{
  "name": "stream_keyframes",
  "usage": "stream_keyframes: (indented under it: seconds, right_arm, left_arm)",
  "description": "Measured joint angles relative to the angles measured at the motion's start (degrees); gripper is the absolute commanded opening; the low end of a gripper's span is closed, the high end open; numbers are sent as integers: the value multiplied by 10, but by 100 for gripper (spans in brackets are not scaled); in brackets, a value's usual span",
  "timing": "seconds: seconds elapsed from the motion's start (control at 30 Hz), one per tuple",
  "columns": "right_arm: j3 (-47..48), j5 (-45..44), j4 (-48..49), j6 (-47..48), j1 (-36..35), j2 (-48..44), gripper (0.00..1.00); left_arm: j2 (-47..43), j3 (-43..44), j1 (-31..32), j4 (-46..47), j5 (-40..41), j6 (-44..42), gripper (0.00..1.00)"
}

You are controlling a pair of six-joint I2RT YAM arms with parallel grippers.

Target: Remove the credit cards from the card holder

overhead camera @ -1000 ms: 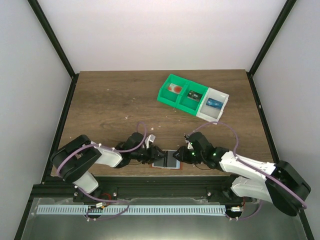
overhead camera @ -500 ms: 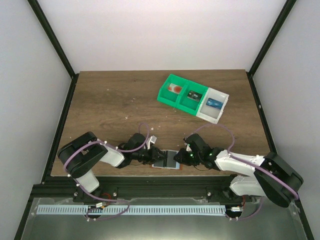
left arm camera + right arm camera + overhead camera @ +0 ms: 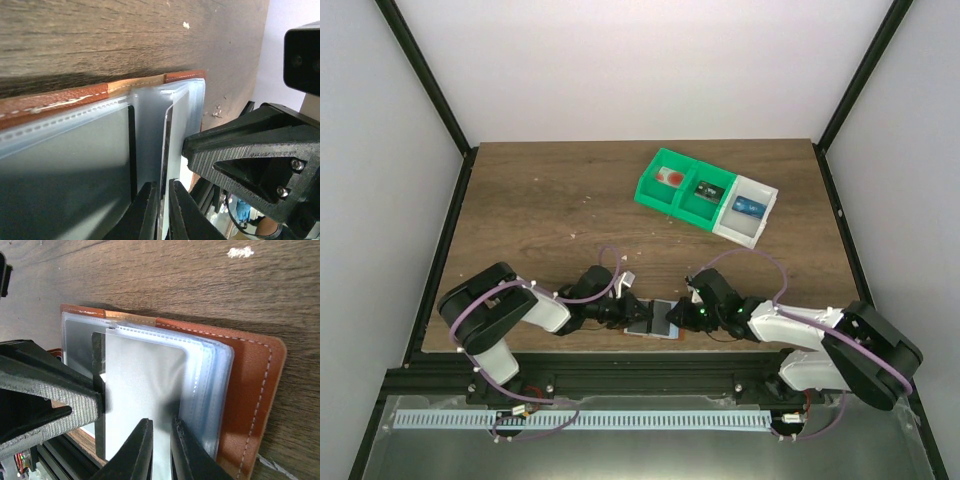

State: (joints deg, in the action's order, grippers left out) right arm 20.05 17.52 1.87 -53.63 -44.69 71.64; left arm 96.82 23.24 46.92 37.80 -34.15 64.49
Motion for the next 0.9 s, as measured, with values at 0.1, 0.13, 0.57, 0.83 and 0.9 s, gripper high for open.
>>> stream_keyframes:
  seconds: [0.1,0.13,0.57,0.83,0.9]
  right_arm:
    - [-4,0,8,-1,0,0,13]
    - [-5,0,9,-1,0,0,12]
    - [-6,-1,14,-2,0,4,11]
    - [-5,-1,14,-1,0,7,10]
    - [-3,-2,12,1,0,7,10]
  left_arm:
    - [0,0,0,-2,0,0,0]
    - [0,0,0,-2,0,1,0]
    - [-43,-11,-8,-30,-2,-12,0]
    - [-99,-31,-40,-82,-15,-42,0]
    - [-123,-31,-47,-106,-14,-54,0]
